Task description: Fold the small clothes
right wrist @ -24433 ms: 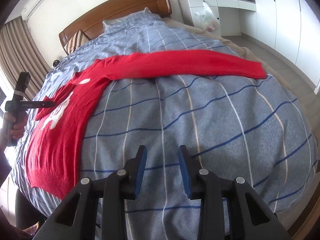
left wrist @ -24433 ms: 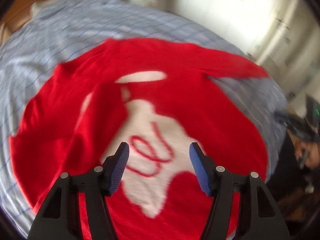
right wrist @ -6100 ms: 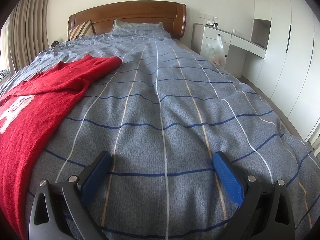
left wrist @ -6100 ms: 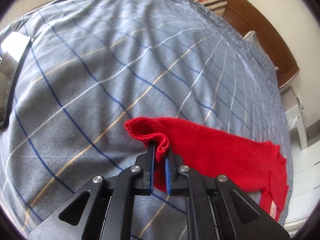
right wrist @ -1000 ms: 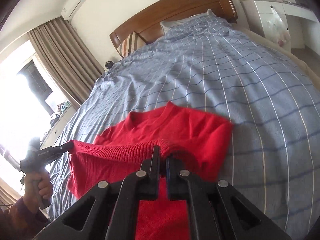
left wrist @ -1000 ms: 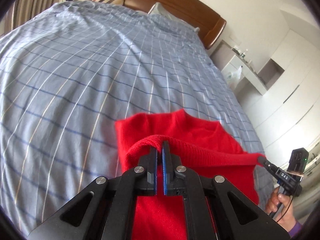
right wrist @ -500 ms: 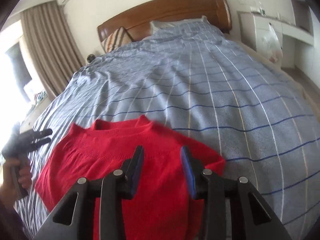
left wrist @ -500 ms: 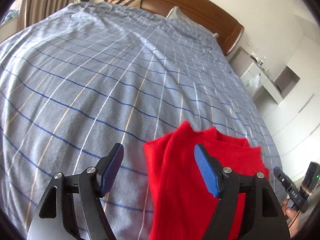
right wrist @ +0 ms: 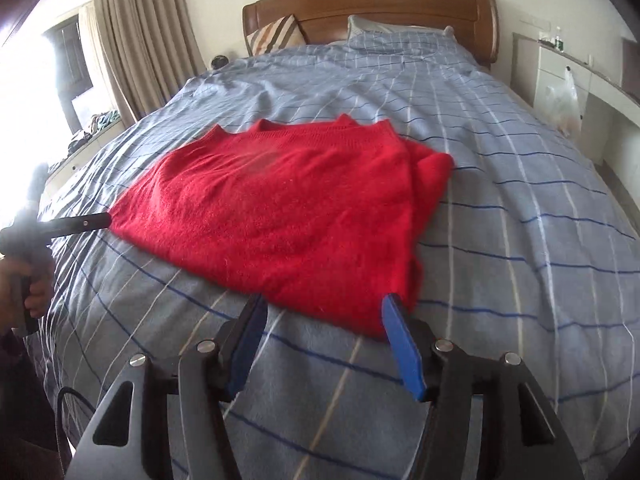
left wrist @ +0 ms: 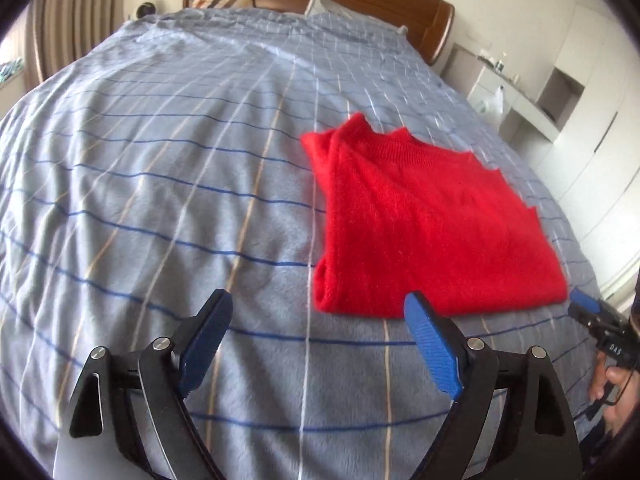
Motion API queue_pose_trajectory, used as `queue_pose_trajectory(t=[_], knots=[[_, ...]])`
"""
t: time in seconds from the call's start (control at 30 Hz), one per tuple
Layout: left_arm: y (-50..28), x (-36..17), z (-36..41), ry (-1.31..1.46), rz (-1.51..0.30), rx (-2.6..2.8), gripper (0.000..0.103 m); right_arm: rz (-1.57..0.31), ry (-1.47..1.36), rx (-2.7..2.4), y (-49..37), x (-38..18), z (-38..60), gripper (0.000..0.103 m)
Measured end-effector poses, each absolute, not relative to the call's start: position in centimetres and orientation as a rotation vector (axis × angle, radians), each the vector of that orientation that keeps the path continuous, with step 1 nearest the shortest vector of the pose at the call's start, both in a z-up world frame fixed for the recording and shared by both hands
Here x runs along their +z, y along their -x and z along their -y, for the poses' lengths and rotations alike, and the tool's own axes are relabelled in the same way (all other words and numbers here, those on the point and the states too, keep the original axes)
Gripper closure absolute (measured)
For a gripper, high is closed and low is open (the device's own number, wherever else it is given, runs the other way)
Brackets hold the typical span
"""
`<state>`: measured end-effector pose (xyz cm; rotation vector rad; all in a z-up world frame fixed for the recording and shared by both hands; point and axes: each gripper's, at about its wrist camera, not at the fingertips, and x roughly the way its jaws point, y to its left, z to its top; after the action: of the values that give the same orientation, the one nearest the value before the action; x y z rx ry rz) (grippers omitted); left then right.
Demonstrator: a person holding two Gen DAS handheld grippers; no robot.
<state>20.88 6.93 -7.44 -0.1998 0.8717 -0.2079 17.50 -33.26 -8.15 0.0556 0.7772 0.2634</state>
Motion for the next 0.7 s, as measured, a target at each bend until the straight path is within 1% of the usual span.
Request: queue_pose_trajectory(t=[0.1, 0.13, 0.23, 0.33, 0.43, 0.53, 0.7], knots=[[-18.5, -6.5, -8.5, 0.229, -0.819, -0.141, 0.009, -0.740, -0.056, 0.226, -15.1, -8.0, 33.1, 0.041], [-17.7, -6.7, -8.9, 0.244, -0.809, -0.120, 0.008, -0.737, -0.052, 0.213, -14.6, -8.3, 32.8, 0.039], [-15.9, -8.3, -10.0, 0.279, -0.793, -0.049, 0.008, -0.738, -0.041, 0.166, -13.5, -10.3, 32.3, 0.038], [-15.3, -10.8, -9.7, 0.241, -0.817, -0.012, 0.008, -0.728, -0.060, 0.137, -12.2, -12.1, 32.5, 0.037], [-14.9, -12.5, -9.0, 0.170, -0.802, 0.007, 0.007, -0.707, -0.068, 0.132, -11.1, -12.7, 32.8, 0.028], [-14.6, -13.3, -8.1, 0.099, -0.768, 0.010, 0.002, -0.707, -0.083, 0.151, -11.3, -13.1, 33.1, 0.027], [-14.5, -13.5, -8.4, 0.104, -0.750, 0.005, 0.001, -0.664, -0.103, 0.169, -10.9, -13.8, 33.3, 0.025]])
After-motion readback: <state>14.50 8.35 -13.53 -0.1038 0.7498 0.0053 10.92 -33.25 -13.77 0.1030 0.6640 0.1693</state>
